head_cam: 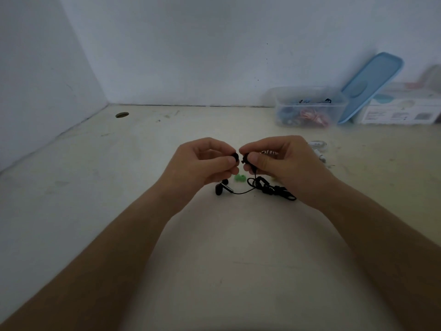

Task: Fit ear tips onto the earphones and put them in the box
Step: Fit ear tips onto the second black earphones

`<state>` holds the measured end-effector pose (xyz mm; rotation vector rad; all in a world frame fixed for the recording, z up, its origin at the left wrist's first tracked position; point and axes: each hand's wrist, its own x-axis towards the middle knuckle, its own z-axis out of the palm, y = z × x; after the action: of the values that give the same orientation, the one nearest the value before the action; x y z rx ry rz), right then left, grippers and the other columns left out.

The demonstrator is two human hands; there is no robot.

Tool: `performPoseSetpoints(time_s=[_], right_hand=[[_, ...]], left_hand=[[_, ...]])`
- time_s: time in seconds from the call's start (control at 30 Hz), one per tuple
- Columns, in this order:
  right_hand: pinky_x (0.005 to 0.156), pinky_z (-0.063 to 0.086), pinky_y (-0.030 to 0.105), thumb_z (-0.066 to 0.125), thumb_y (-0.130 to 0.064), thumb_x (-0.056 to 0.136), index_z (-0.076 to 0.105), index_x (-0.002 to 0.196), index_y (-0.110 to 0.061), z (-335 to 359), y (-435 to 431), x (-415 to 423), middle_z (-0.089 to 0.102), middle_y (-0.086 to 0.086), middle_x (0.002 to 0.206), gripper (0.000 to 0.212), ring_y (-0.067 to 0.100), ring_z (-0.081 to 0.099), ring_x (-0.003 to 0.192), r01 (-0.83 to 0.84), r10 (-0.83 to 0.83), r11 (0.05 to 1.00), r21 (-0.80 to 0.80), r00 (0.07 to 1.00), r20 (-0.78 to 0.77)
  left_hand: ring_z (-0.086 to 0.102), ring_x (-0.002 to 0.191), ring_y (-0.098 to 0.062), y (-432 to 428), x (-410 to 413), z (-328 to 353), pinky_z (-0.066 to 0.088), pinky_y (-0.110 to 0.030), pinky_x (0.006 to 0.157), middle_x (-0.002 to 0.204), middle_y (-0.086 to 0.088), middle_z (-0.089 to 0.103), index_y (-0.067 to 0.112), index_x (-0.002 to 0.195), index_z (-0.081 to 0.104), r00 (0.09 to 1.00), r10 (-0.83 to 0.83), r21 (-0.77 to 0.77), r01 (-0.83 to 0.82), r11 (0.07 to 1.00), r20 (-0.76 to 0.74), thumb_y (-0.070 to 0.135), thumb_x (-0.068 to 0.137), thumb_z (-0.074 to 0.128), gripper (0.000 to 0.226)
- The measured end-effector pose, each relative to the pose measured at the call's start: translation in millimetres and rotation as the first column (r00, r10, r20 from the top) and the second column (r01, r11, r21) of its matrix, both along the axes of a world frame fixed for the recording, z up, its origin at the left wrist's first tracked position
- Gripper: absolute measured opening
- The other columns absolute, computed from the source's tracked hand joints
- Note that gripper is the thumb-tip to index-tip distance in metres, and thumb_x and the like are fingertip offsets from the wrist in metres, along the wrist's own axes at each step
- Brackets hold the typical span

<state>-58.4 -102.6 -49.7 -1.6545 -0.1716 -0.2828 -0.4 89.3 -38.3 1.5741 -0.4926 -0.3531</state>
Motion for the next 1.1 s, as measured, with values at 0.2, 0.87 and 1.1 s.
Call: performPoseSetpoints(time_s=[0.2, 0.87, 1.1], right_hand=[[0.078, 0.059, 0.027, 0.063, 0.010, 0.088, 0.072, 0.101, -0.006, 0.3, 0.6, -0.5, 0.076, 0.010, 0.091, 0.023, 0.022, 0.075, 0.083, -0.023, 0.024, 0.998, 0.056, 1.000, -0.009], [0.070, 0.060, 0.028, 0.066, 0.005, 0.088, 0.070, 0.097, -0.004, 2.1, 0.1, -1.4, 0.076, 0.010, 0.087, 0.013, 0.020, 0.073, 0.078, 0.011, -0.008, 0.998, 0.068, 0.999, -0.051], [0.069, 0.058, 0.026, 0.067, 0.004, 0.087, 0.071, 0.096, -0.005, 2.4, -0.3, -1.9, 0.075, 0.010, 0.087, 0.013, 0.021, 0.074, 0.078, 0.019, -0.017, 0.999, 0.039, 0.999, -0.047]], left_hand=[[0.072, 0.087, -0.027, 0.1, 0.4, -2.4, 0.055, -0.034, 0.080, 0.093, -0.016, 0.075, 0.010, 0.093, 0.071, 1.000, -0.016, -0.015, 0.016, 1.000, -0.007, 0.000, 0.084, 0.071, 0.013], [0.073, 0.082, -0.024, -1.0, 2.3, -5.7, 0.059, -0.039, 0.084, 0.087, -0.013, 0.076, 0.009, 0.092, 0.072, 0.993, -0.017, 0.055, 0.011, 0.998, 0.118, 0.001, 0.081, 0.075, 0.014], [0.073, 0.080, -0.023, -1.1, 2.1, -4.8, 0.056, -0.032, 0.076, 0.086, -0.011, 0.076, 0.011, 0.090, 0.072, 0.996, -0.004, 0.028, 0.002, 1.000, 0.087, 0.000, 0.081, 0.074, 0.014]])
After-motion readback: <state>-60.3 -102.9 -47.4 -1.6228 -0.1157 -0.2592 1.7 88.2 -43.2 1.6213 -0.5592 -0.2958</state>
